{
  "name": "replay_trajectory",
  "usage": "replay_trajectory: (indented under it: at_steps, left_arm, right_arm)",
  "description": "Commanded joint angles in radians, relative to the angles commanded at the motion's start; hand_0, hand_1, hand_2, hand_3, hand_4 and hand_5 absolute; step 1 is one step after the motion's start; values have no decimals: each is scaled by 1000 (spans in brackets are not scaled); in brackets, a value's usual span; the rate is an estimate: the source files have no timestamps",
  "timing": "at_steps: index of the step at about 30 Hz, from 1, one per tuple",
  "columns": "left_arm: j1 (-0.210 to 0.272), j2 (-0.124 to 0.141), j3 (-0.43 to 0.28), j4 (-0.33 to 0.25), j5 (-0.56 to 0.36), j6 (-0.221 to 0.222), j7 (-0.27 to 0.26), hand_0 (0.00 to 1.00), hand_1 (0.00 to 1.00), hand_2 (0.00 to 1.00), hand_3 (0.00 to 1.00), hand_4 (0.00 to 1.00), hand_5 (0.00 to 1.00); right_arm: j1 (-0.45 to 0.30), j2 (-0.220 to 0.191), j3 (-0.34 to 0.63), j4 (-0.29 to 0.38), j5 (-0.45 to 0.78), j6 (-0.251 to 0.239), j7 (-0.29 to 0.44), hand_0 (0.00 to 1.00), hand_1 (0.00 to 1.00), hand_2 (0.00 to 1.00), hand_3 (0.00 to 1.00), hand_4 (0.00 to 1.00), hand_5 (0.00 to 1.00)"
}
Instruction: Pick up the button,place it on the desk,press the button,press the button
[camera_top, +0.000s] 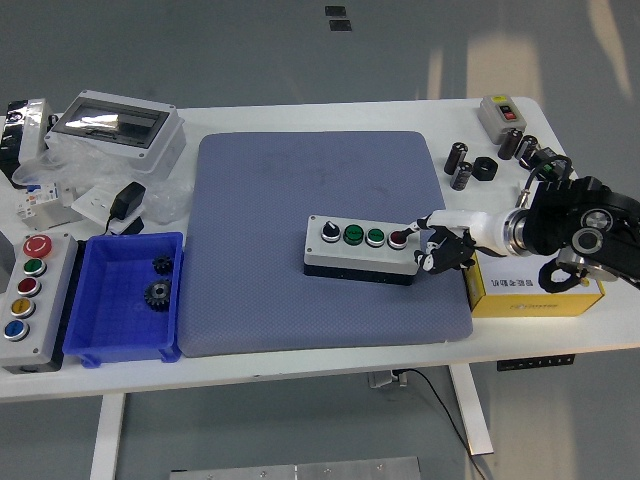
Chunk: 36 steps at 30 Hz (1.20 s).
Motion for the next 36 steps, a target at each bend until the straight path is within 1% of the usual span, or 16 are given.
replay_trajectory:
  at_steps: [3, 5, 9, 12, 15, 16, 18, 20, 25, 26, 28, 29, 31, 32, 34, 36]
  left_arm:
    - [0, -1, 2, 0, -4, 1, -1, 628, 572, 508, 586, 548, 116]
    - [1, -3, 3, 0, -5, 2, -1, 628, 572, 508, 586, 548, 116]
    - [3, -5, 3, 0, -4, 1, 0, 628, 573, 506, 585, 550, 119]
    - [5, -5, 2, 0, -2, 1, 0, 628, 573, 506, 585, 550, 119]
    - [8, -9, 5, 1, -4, 1, 0, 628, 573, 504, 585, 551, 119]
    - [9, -12, 7, 1, -5, 1, 0, 628, 573, 504, 585, 551, 119]
    - [14, -22, 12, 1, -10, 0, 2, 628, 573, 504, 585, 551, 119]
    - [17, -30, 15, 1, -12, 0, 2, 628, 573, 503, 584, 552, 122]
    - [16, -39, 18, 4, -15, 2, -8, 628, 573, 503, 584, 552, 122]
    - [16, -39, 16, 4, -13, 3, -8, 628, 573, 504, 584, 552, 123]
    - [16, -39, 14, 4, -10, 3, -9, 628, 573, 504, 584, 552, 123]
    - [16, -39, 13, 4, -9, 3, -9, 628, 573, 504, 584, 552, 123]
    - [15, -40, 11, 4, -6, 4, -10, 628, 573, 504, 584, 552, 123]
    - [14, -40, 13, 5, -9, 3, -12, 628, 572, 505, 583, 552, 123]
    - [11, -38, 17, 6, -14, 2, -16, 628, 572, 505, 583, 552, 123]
    - [9, -36, 17, 7, -15, 0, -19, 628, 572, 505, 583, 552, 123]
  right_arm:
    - [0, -1, 3, 3, 4, -9, 7, 5, 95, 193, 846, 195, 58]
    - [-6, -10, 34, 13, 24, 0, 18, 5, 95, 193, 846, 195, 58]
    - [-41, -43, 120, 40, 85, 52, 33, 5, 94, 193, 839, 194, 59]
    - [-102, -66, 212, 63, 66, 112, 38, 5, 94, 193, 839, 194, 59]
    - [-192, -21, 328, 108, -30, 176, 41, 3, 92, 193, 838, 195, 58]
    - [-222, -1, 364, 121, -65, 186, 41, 3, 92, 193, 838, 195, 58]
    - [-299, 61, 448, 148, -149, 174, 54, 3, 92, 193, 838, 195, 58]
    - [-365, 121, 520, 157, -221, 140, 84, 4, 92, 194, 826, 196, 58]
    - [-533, 289, 714, 90, -394, -48, 259, 4, 92, 194, 826, 196, 58]
    - [-559, 315, 744, 80, -415, -84, 295, 6, 89, 235, 818, 391, 295]
    - [-619, 377, 809, 52, -442, -174, 385, 6, 89, 235, 818, 391, 295]
    - [-635, 396, 826, 38, -438, -204, 415, 6, 89, 235, 818, 391, 295]
    - [-675, 443, 859, -2, -431, -288, 499, 6, 89, 235, 818, 391, 295]
    - [-689, 465, 859, -23, -453, -330, 541, 34, 168, 455, 789, 520, 301]
    - [-703, 505, 851, -62, -499, -406, 617, 34, 168, 455, 789, 520, 301]
    - [-709, 527, 844, -92, -539, -467, 675, 34, 168, 455, 789, 520, 301]
